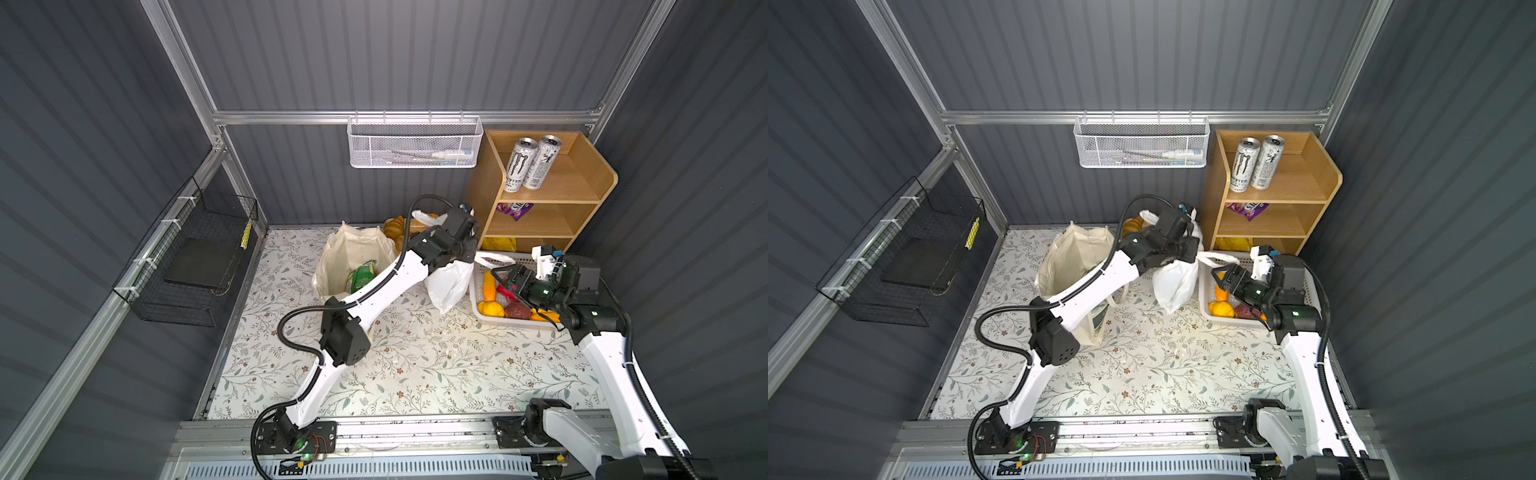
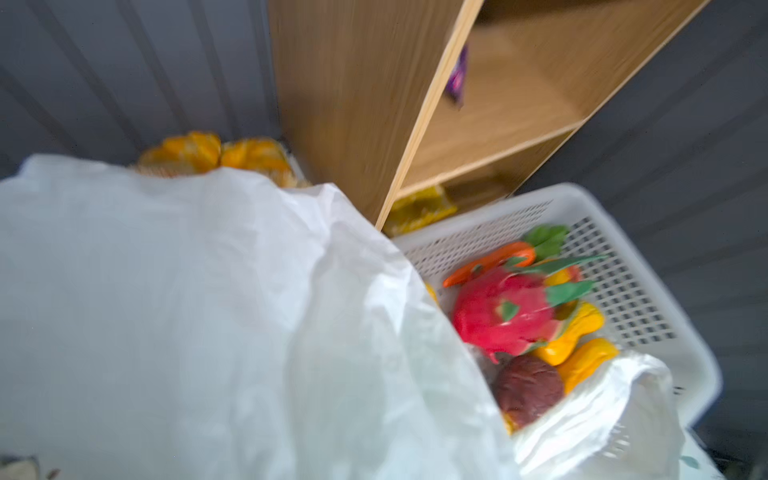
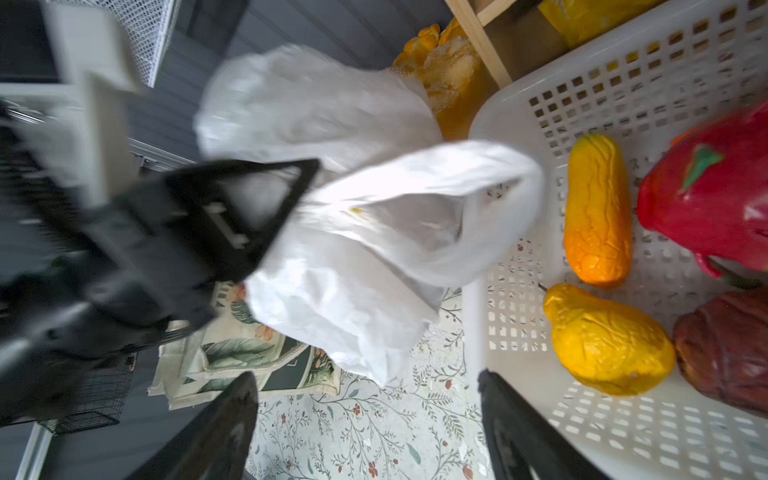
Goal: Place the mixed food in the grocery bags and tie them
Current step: 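Lift the white bag with the left gripper and swing it over the tote, then lower the bag into the tote with left gripper while right holds tote handle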
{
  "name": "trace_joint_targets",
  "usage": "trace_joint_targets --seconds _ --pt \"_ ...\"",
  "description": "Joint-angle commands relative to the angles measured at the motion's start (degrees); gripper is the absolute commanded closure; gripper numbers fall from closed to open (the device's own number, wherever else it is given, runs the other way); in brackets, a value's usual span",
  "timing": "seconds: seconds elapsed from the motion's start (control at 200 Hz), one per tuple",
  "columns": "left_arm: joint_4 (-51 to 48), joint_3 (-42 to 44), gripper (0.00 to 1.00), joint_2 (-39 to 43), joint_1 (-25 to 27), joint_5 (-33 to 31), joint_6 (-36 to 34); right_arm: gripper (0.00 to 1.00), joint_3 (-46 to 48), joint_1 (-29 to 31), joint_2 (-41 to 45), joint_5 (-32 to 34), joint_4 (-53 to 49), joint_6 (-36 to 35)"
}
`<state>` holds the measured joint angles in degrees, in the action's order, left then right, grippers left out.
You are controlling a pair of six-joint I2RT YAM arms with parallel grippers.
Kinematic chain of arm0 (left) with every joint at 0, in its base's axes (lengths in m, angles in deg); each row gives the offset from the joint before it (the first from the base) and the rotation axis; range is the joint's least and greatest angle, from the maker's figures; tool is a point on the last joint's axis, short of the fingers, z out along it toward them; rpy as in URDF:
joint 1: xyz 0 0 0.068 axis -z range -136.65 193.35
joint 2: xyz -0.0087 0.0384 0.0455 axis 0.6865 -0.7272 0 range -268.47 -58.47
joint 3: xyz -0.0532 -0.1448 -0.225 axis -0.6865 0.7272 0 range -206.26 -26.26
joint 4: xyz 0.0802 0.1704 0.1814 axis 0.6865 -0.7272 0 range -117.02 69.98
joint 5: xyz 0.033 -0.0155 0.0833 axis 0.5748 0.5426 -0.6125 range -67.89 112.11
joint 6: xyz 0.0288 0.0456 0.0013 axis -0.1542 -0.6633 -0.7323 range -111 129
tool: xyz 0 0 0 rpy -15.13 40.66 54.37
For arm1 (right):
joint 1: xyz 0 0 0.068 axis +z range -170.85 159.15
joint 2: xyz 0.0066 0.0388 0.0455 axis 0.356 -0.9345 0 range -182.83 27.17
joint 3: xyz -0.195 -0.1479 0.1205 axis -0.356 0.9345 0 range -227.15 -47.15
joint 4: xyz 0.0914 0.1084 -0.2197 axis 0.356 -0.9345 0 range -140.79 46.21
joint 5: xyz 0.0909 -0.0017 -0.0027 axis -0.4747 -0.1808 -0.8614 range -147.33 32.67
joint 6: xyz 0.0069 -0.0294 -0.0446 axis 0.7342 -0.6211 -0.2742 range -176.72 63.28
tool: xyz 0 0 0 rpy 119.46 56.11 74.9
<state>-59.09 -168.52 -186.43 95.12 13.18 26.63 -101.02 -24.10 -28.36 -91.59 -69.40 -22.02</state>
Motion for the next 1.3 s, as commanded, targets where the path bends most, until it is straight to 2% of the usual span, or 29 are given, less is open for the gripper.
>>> trace_joint_targets --seconds 0.0,0.2,0.445,0.705,0.905,1.296 --pt "1.36 -2.76 1.00 11.27 -0.12 0.26 -10.65 0.16 -2.40 0.14 0.77 -2.88 1.24 1.35" --pt "-0.50 2.47 1.00 23.00 -3.19 -2.07 -18.29 0.16 -5.15 3.26 -0.32 -3.06 1.17 1.73" --pt "-0.07 15.15 1.00 34.20 -9.74 -4.91 -23.70 0.16 -11.38 13.42 -4.60 0.55 1.30 1.65" --pt "3.36 28.78 1.00 39.22 -12.02 -8.08 -26.18 0.16 -15.85 23.75 -12.44 5.25 2.63 1.73" --pt "4.43 35.32 1.00 42.23 -13.51 -10.00 -25.86 0.16 -19.56 30.19 -19.65 8.66 3.04 1.51" --pt "4.88 46.89 1.00 51.62 -14.06 -10.24 -19.33 0.16 -27.97 36.65 -31.85 10.13 5.13 1.45"
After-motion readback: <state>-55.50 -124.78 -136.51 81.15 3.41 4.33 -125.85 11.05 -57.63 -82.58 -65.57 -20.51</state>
